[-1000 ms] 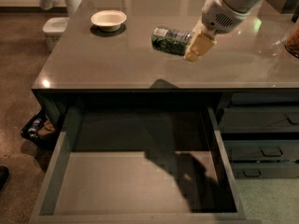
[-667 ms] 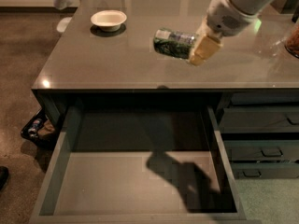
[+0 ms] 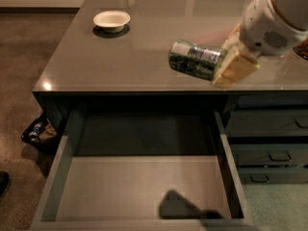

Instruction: Place green can into top drawer

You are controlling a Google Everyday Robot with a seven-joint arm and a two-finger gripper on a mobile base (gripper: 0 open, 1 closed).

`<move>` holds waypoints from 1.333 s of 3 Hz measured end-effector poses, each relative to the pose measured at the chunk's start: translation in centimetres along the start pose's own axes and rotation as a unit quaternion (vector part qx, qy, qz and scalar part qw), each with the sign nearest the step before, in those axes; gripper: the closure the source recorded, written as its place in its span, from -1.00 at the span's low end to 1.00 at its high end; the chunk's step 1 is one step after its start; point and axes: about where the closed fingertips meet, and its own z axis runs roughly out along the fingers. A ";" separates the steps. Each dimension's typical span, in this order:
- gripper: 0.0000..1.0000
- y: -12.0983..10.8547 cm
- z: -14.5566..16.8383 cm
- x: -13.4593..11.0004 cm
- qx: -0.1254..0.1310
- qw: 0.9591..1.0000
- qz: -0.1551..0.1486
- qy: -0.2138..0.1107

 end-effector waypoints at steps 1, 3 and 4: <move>1.00 1.8 1.4 1.4 0.025 0.999 -0.014 0.017; 1.00 4.2 9.0 4.7 0.044 0.998 0.029 0.017; 1.00 4.3 9.1 4.8 0.044 0.998 0.029 0.017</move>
Offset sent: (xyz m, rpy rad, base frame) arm 0.0093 -0.0161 -0.1241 -0.1023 -0.0407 -0.0344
